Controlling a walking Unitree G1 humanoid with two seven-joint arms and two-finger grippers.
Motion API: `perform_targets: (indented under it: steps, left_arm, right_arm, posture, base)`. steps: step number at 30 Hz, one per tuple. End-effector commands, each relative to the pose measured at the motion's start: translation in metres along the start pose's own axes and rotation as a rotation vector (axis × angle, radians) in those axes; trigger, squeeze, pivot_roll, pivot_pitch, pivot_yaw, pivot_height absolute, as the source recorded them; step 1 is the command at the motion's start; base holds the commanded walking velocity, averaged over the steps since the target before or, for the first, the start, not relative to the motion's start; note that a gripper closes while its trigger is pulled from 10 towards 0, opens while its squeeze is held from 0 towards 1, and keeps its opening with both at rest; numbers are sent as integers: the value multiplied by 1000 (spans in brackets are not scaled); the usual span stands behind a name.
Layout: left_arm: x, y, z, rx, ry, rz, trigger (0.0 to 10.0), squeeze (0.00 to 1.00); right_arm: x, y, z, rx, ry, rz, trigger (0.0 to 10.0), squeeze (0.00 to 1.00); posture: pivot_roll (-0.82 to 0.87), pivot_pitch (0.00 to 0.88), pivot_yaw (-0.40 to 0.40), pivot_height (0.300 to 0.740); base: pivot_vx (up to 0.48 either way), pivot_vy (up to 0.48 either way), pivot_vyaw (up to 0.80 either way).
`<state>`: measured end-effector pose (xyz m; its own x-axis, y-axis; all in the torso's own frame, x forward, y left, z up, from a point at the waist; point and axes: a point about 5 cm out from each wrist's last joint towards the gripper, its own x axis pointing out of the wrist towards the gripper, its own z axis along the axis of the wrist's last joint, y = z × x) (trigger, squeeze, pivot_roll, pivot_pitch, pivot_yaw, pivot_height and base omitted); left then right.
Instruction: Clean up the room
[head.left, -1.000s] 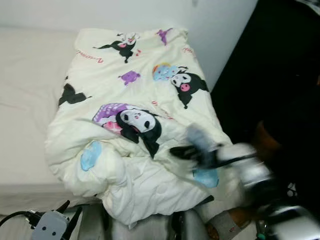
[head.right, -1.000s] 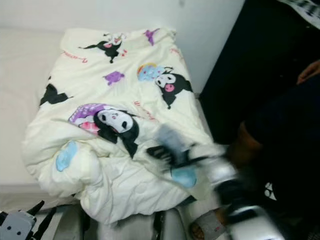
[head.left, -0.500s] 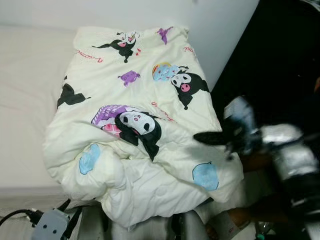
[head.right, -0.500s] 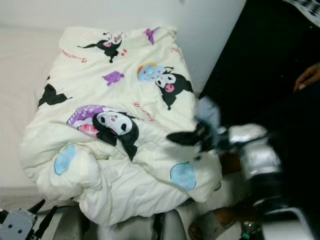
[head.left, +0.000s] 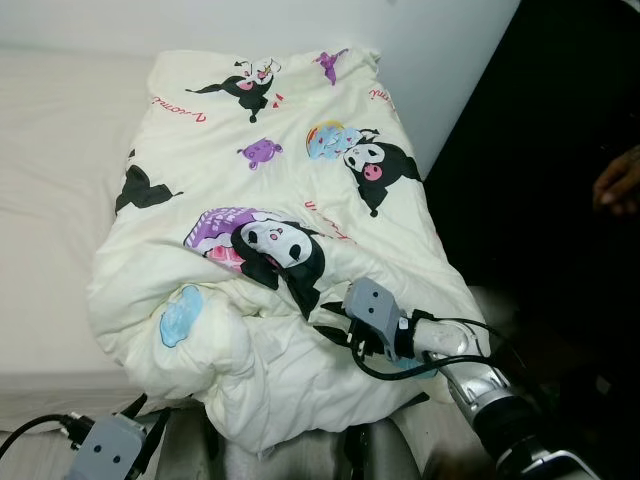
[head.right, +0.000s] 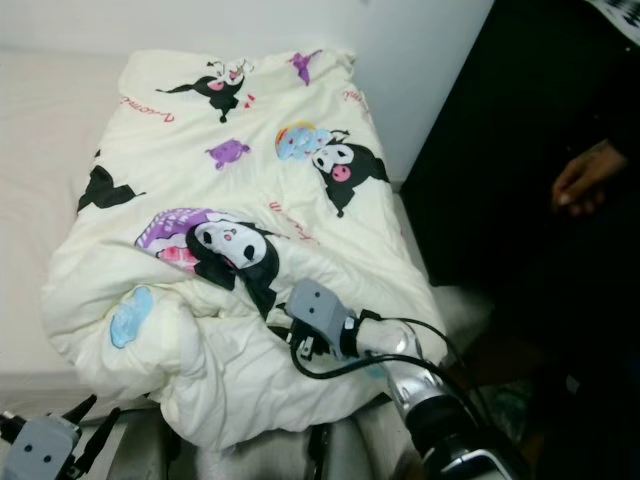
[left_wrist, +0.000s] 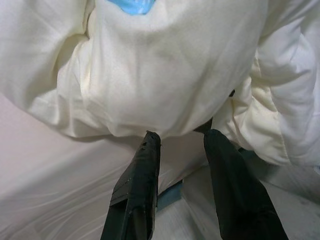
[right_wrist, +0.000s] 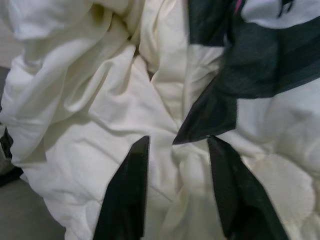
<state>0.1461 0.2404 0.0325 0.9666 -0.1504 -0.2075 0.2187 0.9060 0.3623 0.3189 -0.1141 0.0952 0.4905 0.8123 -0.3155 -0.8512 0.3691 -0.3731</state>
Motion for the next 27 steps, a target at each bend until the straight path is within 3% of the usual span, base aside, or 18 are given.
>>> perform_targets:
  steps: [1,4,7,9,13,14,20,27]
  left_arm:
    - [-4,-2,-4,-7,24,-1,10000,0]
    - [-5,-2,-4,-7,24,0,10000,0]
    - [-5,-1,-5,-4,25,-3,10000,0]
    - [-5,-1,-5,-4,25,-3,10000,0]
    - [-3,1,-4,2,24,-3,10000,0]
    - [-3,1,-4,3,24,-2,10000,0]
    - [-3,1,-4,5,23,-3,10000,0]
    - [-3,1,-4,7,25,0,10000,0]
  right_arm:
    - [2,11,-8,-15,41,23,10000,1000]
    - [5,15,-11,-55,64,19,10000,1000]
    - [13,20,-17,-158,114,-26,10000,1000]
    - [13,20,-17,-158,114,-26,10000,1000]
    - [25,20,-22,-280,185,-133,10000,1000]
    - [29,19,-22,-328,209,-164,10000,0]
    - [37,9,-21,-397,282,-302,10000,0]
    - [34,7,-31,-429,372,-326,10000,0]
  posture:
    - [90,101,-94,597]
    - [91,99,-92,597]
    - [92,99,-90,597]
    - [92,99,-90,597]
    - [98,97,-87,597]
    - [99,95,-86,597]
    - [104,90,-88,597]
    - [110,84,-92,597]
  base:
    - [0,0,0]
    - [0,0,0]
    - [0,0,0]
    - [0,0,0]
    - [0,0,0]
    - [0,0,0]
    - [0,0,0]
    - [0,0,0]
